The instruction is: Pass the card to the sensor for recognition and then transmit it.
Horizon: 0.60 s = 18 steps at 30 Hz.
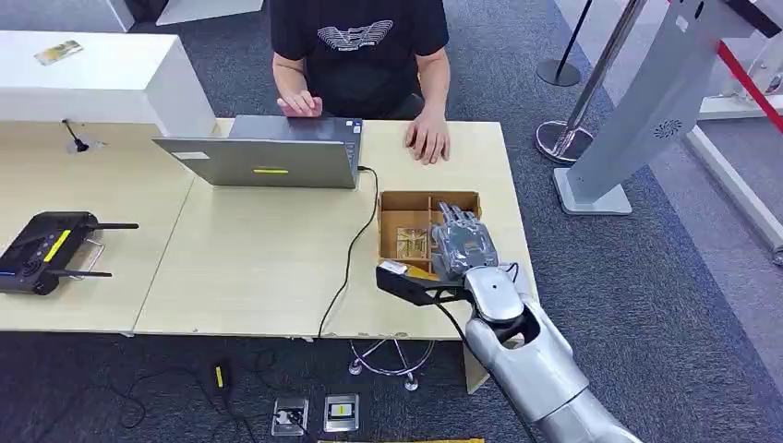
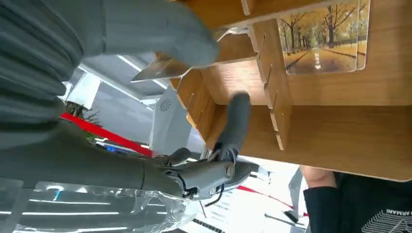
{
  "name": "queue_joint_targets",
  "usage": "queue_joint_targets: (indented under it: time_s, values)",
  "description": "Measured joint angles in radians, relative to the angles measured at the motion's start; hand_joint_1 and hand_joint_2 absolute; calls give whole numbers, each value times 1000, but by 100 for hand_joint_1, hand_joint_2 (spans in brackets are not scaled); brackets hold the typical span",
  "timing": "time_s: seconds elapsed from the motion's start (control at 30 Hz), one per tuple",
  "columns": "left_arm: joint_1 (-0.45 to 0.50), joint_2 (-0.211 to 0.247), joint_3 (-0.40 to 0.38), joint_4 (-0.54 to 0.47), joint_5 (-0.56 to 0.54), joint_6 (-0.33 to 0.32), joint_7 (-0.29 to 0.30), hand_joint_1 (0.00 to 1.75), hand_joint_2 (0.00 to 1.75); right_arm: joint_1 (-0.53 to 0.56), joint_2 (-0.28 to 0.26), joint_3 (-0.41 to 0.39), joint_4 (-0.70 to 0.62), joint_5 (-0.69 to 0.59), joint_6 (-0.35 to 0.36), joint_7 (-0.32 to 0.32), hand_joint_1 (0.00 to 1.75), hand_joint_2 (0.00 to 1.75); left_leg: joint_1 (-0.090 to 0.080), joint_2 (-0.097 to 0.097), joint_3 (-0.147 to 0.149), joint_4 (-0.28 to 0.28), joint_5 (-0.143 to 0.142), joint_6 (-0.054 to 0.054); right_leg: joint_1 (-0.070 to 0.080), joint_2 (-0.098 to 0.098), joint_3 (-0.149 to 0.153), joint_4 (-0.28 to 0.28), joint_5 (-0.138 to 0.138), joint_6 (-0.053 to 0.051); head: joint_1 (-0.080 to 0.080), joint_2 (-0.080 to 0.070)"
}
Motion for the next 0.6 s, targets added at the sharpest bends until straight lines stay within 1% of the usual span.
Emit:
queue_joint_targets:
  time_s: [0.43, 0.6]
  values:
    - [0, 0, 0, 0, 5, 8, -16, 0, 0, 0, -6, 0, 0, -5, -10, 7, 0, 175, 0, 0, 0, 0, 0, 0, 0, 0, 0, 0, 0, 0, 0, 0]
    - [0, 0, -1, 0, 5, 10, -18, 0, 0, 1, -8, -1, 0, 6, -16, 19, 0, 175, 0, 0, 0, 0, 0, 0, 0, 0, 0, 0, 0, 0, 0, 0]
